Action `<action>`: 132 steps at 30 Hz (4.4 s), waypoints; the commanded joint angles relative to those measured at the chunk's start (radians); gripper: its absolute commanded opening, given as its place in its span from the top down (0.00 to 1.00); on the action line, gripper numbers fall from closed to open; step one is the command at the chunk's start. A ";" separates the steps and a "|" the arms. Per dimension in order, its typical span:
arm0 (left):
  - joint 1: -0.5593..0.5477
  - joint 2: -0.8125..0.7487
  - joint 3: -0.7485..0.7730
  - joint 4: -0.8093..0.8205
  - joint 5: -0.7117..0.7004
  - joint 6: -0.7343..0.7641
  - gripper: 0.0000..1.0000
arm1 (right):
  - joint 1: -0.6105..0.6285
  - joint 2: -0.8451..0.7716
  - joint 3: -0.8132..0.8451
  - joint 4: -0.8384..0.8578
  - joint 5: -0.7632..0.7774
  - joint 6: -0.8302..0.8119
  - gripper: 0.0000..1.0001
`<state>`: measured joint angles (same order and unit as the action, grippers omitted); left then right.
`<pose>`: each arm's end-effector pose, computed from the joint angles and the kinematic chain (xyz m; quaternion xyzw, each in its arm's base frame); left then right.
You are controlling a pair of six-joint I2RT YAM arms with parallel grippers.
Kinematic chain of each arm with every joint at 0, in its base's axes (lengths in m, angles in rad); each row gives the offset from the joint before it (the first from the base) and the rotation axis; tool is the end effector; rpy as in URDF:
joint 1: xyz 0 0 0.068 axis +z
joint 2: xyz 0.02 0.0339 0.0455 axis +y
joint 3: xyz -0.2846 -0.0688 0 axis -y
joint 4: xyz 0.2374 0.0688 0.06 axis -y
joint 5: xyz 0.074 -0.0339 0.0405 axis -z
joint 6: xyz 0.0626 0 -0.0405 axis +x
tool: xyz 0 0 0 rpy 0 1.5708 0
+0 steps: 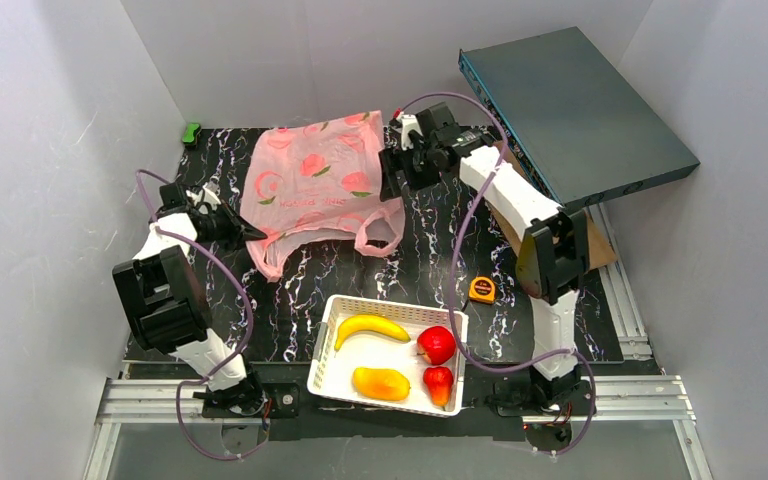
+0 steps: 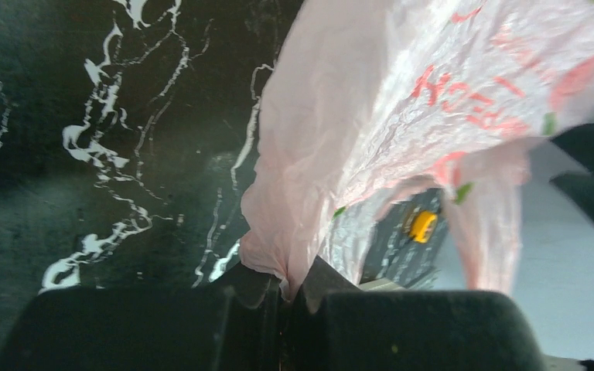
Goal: Place the fake fruits into the plastic bag and tie a complex knot
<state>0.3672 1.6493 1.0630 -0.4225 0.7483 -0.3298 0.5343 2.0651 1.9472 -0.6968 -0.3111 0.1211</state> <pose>0.3300 0.0813 0.2144 -0.2101 0.8752 -0.3463 0.2646 0.4115 0.2658 0.2985 -0.2443 0.8869 0.2537 0.2989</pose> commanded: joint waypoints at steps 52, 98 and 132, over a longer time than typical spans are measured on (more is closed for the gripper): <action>-0.523 -0.420 0.242 0.047 -0.237 0.742 0.02 | 0.141 -0.284 0.197 -0.223 -0.206 0.065 0.99; -0.618 -0.175 0.435 0.225 0.142 -0.136 1.00 | -0.140 -0.586 -0.012 0.019 -0.066 -0.148 0.02; -0.550 -0.090 0.447 0.283 0.467 -0.448 1.00 | 0.222 -0.814 -0.677 0.905 0.354 -0.819 0.02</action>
<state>-0.1772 1.5810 1.4662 -0.0597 1.1358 -0.8524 0.8074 1.2644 1.2392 0.0586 0.0639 -0.6342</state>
